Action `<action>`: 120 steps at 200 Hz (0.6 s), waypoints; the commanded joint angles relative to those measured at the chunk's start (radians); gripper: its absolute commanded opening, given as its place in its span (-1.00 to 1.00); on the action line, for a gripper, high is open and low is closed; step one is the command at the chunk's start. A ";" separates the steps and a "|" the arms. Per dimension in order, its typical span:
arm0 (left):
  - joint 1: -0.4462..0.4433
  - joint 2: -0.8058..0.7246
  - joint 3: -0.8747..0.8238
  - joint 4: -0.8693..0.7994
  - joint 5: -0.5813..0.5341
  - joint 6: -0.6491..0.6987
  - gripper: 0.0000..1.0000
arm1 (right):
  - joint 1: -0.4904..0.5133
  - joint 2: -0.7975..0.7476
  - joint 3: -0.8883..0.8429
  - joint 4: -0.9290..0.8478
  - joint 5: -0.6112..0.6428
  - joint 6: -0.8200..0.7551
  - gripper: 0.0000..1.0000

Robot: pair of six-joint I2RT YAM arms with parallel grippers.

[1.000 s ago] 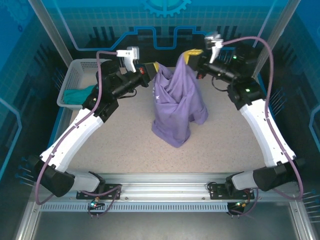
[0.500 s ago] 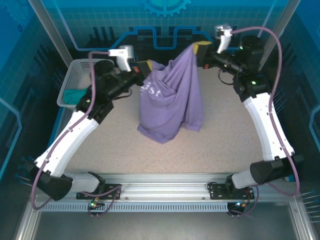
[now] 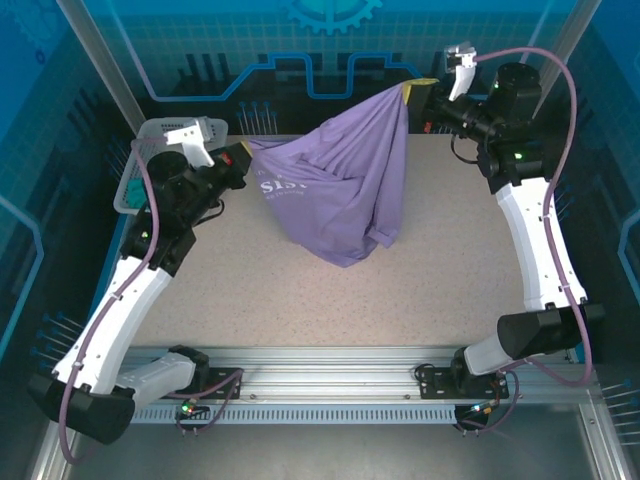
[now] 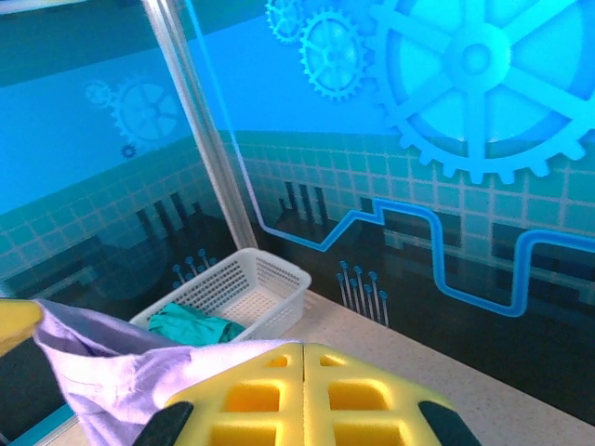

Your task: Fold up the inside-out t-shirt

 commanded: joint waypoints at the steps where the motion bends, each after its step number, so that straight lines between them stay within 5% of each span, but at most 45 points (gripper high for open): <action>1: -0.007 0.023 -0.084 -0.017 0.025 -0.027 -1.00 | 0.037 0.024 0.040 0.010 -0.072 -0.014 -1.00; 33: -0.046 0.083 -0.155 -0.011 0.083 -0.006 -1.00 | 0.108 0.125 0.166 -0.156 -0.169 -0.126 -1.00; 65: -0.068 0.206 -0.111 -0.133 0.049 0.072 -0.73 | 0.173 0.210 0.246 -0.320 -0.258 -0.229 -1.00; 120: -0.179 0.135 -0.194 0.033 0.092 0.246 0.33 | 0.189 0.257 0.274 -0.402 -0.298 -0.259 -1.00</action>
